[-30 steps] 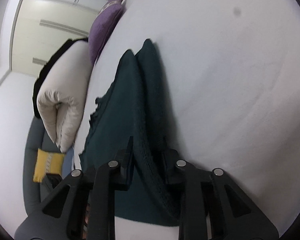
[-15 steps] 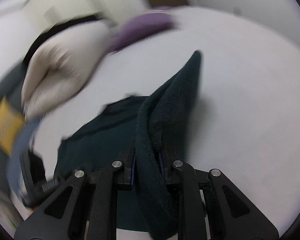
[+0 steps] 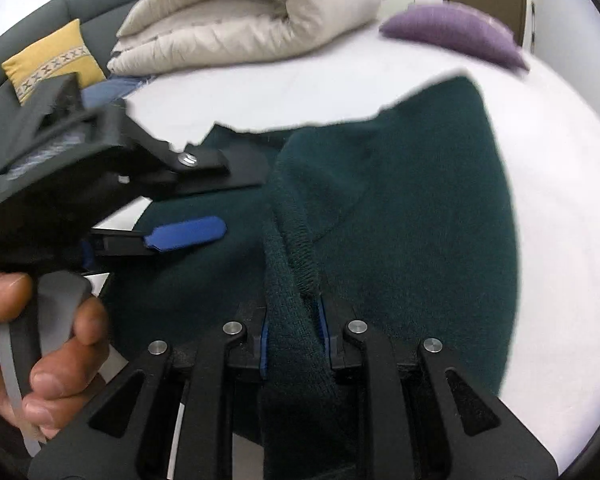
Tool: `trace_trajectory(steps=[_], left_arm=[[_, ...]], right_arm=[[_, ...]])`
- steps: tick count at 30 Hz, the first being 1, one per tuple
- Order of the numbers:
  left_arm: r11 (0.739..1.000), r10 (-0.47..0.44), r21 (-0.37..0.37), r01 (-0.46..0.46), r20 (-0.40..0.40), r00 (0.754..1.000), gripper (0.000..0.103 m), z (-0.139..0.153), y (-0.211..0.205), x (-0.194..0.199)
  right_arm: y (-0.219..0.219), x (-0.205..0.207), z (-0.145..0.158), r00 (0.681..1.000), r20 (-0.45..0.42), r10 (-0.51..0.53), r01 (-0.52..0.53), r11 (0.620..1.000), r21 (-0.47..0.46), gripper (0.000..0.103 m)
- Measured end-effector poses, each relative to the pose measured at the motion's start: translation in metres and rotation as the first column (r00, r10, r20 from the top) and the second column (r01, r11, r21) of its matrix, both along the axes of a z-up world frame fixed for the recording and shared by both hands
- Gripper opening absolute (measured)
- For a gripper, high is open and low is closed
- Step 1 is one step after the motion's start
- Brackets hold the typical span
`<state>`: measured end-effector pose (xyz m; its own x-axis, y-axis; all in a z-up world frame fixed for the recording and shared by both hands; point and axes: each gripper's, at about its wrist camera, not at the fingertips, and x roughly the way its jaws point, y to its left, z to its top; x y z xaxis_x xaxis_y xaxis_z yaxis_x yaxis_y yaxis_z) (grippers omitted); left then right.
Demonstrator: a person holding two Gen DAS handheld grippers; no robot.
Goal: Fold small clothes
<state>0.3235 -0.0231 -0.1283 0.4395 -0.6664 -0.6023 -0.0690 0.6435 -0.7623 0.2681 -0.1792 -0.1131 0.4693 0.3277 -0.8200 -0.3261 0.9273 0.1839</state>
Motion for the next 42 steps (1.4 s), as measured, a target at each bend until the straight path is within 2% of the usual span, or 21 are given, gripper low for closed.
trace_trajectory(steps=[4,5,6,7,8,10,13,16,17,20,22,25,26,29,32,35,37,38,39,41,42], left_arm=[[0.997,-0.067,0.040,0.068,-0.022,0.998,0.082,0.002,-0.024,0.016],[0.996,-0.074,0.051,0.075,-0.031,0.997,0.076,0.000,-0.027,0.018],[0.995,-0.078,0.060,0.080,-0.043,0.996,0.067,-0.002,-0.030,0.022],[0.994,-0.084,0.061,0.088,-0.061,0.995,0.041,-0.005,-0.032,0.024],[0.994,-0.092,0.059,0.097,-0.084,0.992,0.020,-0.009,-0.032,0.027],[0.993,-0.097,0.060,0.103,-0.088,0.991,0.016,-0.010,-0.031,0.028],[0.991,-0.109,0.073,0.114,-0.072,0.991,0.014,-0.006,-0.027,0.024],[0.989,-0.117,0.080,0.121,-0.055,0.992,0.013,0.003,-0.014,0.023],[0.989,-0.119,0.085,0.123,-0.049,0.992,0.013,0.007,-0.010,0.023],[0.984,-0.133,0.119,0.135,-0.023,0.991,0.013,0.024,0.006,0.025],[0.972,-0.150,0.180,0.149,-0.006,0.989,0.013,0.038,0.020,0.024],[0.956,-0.159,0.251,0.151,0.013,0.987,0.013,0.052,0.043,0.024],[0.957,-0.150,0.254,0.142,0.011,0.989,0.013,0.053,0.056,0.025],[0.963,-0.122,0.239,0.124,-0.024,0.992,0.013,0.039,0.087,0.031],[0.969,-0.087,0.226,0.103,-0.077,0.993,0.013,0.006,0.109,0.033],[0.987,-0.052,0.151,0.063,-0.079,0.996,0.017,-0.015,0.121,0.027],[0.992,-0.027,0.119,0.036,-0.074,0.997,0.018,-0.018,0.126,0.024],[0.991,-0.010,0.134,0.020,-0.072,0.997,0.024,-0.014,0.127,0.022],[0.982,0.010,0.191,0.001,-0.057,0.998,0.025,-0.006,0.129,0.017],[0.934,0.041,0.355,-0.049,0.032,0.999,0.028,0.027,0.125,0.002],[0.925,0.034,0.376,-0.056,0.066,0.997,0.028,0.037,0.123,-0.002]], right_arm=[[-0.012,-0.013,0.012,0.999,0.048,0.005,-0.006,1.000,0.009,0.017],[-0.012,-0.017,0.013,0.999,0.052,0.009,-0.009,1.000,0.008,0.017],[-0.011,-0.019,0.013,0.998,0.054,0.013,-0.014,1.000,0.006,0.017],[-0.011,-0.020,0.013,0.998,0.054,0.018,-0.018,1.000,0.005,0.017],[-0.011,-0.021,0.012,0.998,0.049,0.025,-0.025,1.000,0.007,0.017],[-0.013,-0.023,0.009,0.999,0.032,0.042,-0.043,0.999,0.012,0.021],[-0.017,-0.021,0.008,0.998,-0.004,0.066,-0.066,0.995,0.071,0.028],[-0.033,-0.034,0.017,0.995,0.003,0.098,-0.096,0.979,0.181,0.059],[-0.047,-0.041,0.025,0.995,0.025,0.092,-0.095,0.967,0.237,0.062],[-0.082,-0.049,0.038,0.997,0.071,0.031,-0.054,0.932,0.357,0.063],[-0.095,-0.044,0.036,0.997,0.073,-0.039,0.011,0.940,0.341,0.063],[-0.086,-0.027,0.025,0.997,0.063,-0.055,0.040,0.977,0.208,0.063],[-0.078,-0.021,0.020,0.997,0.061,-0.051,0.040,0.984,0.172,0.063],[-0.051,-0.011,0.003,1.000,0.018,-0.018,0.016,0.992,0.123,0.061],[-0.012,-0.019,-0.004,0.999,0.022,0.042,-0.043,0.996,0.074,0.062],[0.010,-0.026,-0.009,0.994,0.014,0.106,-0.107,0.992,0.067,0.062],[0.021,-0.031,-0.015,0.991,0.014,0.133,-0.133,0.990,0.040,0.063],[0.025,-0.033,-0.017,0.990,0.018,0.139,-0.140,0.990,0.024,0.064],[0.028,-0.034,-0.019,0.990,0.022,0.140,-0.140,0.990,0.006,0.064],[0.024,-0.033,-0.017,0.990,0.016,0.137,-0.137,0.990,0.029,0.064],[0.024,-0.037,-0.012,0.990,0.008,0.138,-0.138,0.988,0.069,0.064]])
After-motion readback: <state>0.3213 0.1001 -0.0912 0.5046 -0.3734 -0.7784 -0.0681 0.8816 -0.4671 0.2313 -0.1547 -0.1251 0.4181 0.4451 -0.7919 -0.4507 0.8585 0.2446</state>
